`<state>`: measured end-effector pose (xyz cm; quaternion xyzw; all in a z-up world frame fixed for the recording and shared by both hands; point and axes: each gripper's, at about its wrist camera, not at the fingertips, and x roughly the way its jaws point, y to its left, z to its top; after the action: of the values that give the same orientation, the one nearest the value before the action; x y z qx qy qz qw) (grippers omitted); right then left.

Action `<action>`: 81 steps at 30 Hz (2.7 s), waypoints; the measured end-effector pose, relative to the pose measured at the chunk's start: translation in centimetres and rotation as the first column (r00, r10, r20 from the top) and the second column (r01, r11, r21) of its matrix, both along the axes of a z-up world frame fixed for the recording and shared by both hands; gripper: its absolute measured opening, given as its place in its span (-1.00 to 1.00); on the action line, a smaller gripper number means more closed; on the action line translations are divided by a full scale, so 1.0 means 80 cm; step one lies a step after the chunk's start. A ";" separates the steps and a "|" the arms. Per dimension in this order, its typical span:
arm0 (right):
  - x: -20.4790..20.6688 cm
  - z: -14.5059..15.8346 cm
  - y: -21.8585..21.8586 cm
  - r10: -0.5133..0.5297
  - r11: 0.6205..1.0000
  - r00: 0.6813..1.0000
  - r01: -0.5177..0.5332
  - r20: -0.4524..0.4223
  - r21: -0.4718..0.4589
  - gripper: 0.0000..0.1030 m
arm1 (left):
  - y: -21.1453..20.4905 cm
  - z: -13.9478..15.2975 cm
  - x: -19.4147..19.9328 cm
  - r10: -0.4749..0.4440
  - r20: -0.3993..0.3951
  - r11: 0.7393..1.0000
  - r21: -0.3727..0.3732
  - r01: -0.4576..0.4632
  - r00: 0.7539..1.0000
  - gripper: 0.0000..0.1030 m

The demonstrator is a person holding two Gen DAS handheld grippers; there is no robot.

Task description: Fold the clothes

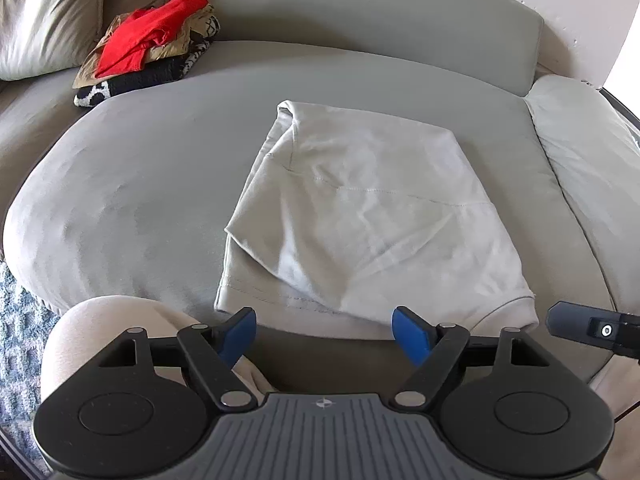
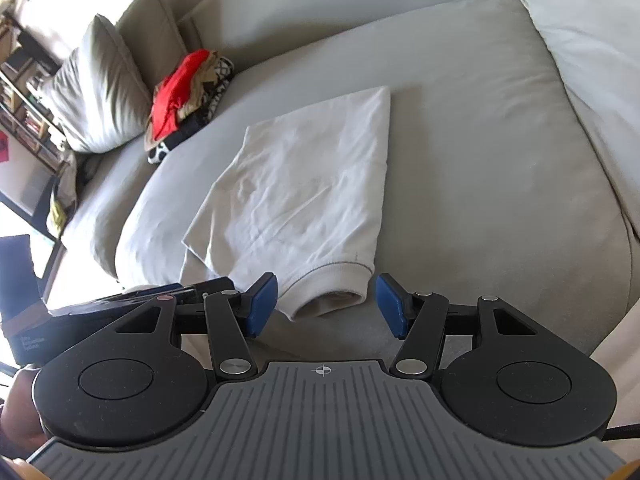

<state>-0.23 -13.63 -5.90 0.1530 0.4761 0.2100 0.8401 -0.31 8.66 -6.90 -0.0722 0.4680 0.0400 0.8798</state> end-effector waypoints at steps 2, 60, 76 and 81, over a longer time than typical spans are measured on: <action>0.000 -0.001 0.001 0.001 1.000 1.000 -0.001 -0.005 0.003 0.18 | 0.001 -0.002 0.001 0.001 -0.005 1.000 -0.006 -0.001 1.000 0.50; 0.203 -0.129 -0.041 0.044 0.897 0.945 0.105 -0.324 0.429 0.04 | 0.155 -0.111 0.204 -0.173 -0.095 0.598 -0.801 0.028 0.980 0.25; 0.240 -0.145 0.000 -0.067 0.912 0.962 0.166 -0.263 0.376 -0.84 | 0.111 -0.097 0.221 -0.040 -0.131 0.729 -0.682 -0.061 0.991 -0.73; 0.208 -0.085 0.052 -0.075 0.995 0.997 0.076 -0.026 0.058 -0.89 | 0.048 -0.044 0.202 -0.035 -0.038 0.926 -0.378 0.018 0.999 -0.78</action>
<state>16.39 -9.46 -12.73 0.1981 0.4734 0.1904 0.8369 15.83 12.47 -10.41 -0.2330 0.4871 -0.0611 0.8395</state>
